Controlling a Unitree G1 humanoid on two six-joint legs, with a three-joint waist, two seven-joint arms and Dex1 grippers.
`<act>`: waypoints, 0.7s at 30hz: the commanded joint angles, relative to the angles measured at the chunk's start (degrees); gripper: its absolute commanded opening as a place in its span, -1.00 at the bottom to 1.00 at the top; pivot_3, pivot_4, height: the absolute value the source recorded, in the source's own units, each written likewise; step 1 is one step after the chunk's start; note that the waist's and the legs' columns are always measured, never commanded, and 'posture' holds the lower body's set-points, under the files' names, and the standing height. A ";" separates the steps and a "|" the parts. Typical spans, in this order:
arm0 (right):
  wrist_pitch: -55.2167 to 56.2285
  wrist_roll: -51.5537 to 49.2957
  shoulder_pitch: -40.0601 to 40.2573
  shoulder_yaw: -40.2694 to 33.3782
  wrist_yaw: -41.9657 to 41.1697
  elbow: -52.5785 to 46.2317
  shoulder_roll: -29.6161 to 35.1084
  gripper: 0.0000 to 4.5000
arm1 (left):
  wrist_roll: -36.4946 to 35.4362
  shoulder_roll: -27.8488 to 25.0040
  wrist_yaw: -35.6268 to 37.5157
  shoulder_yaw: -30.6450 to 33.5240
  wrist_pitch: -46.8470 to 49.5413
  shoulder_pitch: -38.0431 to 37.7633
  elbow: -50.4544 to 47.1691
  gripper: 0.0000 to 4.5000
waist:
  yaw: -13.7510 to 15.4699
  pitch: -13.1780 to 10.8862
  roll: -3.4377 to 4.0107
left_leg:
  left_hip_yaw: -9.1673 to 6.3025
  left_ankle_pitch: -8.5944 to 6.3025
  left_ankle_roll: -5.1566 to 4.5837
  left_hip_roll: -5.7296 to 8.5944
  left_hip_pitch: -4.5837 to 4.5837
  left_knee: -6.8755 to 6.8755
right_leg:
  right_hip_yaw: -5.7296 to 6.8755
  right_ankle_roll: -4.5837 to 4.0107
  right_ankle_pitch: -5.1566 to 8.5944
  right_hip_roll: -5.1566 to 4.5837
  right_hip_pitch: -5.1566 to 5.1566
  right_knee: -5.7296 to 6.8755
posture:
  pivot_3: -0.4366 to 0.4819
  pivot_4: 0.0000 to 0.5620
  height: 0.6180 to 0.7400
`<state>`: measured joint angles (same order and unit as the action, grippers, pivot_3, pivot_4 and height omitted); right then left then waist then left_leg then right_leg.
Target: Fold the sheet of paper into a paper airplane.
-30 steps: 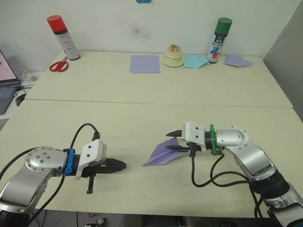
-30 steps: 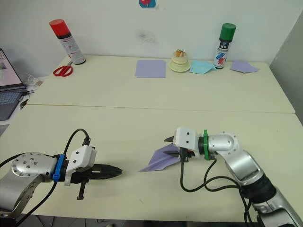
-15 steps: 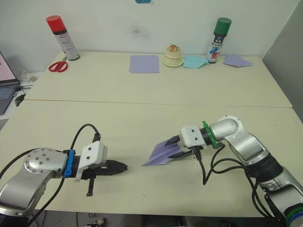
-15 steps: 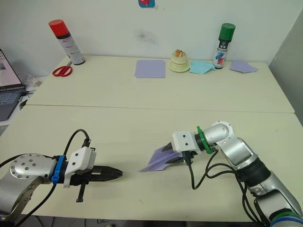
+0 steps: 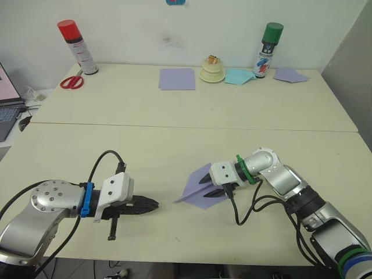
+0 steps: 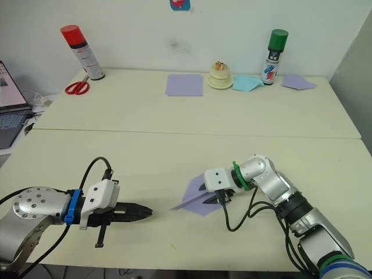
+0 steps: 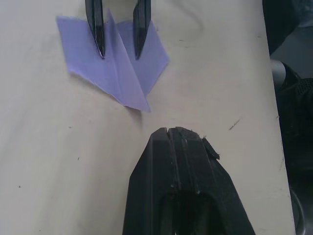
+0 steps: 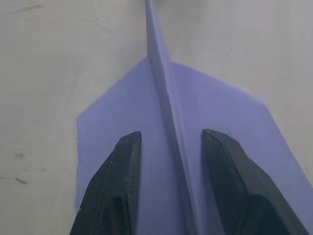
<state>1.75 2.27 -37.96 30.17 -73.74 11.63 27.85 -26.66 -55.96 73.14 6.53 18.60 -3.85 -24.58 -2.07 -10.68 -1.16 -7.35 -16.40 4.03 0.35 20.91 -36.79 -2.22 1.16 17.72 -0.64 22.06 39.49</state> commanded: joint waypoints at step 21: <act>-45.34 -1.05 24.96 -29.05 37.56 -33.94 -5.67 -0.98 | -16.19 6.77 -11.65 -0.67 18.75 19.91 -0.99 -1.00 | 0.40 0.00 0.01 | -0.26 0.02 0.01 -0.01 0.06 -0.19 | -0.08 -0.08 -0.03 0.13 0.05 0.43 | -0.05 -0.47 1.00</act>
<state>-37.38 0.39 -13.75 6.10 -42.77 -17.31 23.12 -40.79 -49.95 62.87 5.98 36.12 14.89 -24.90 -1.67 -10.68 -1.15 -7.60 -16.38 4.05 0.35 20.97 -36.98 -2.31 1.08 17.69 -0.52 22.11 39.95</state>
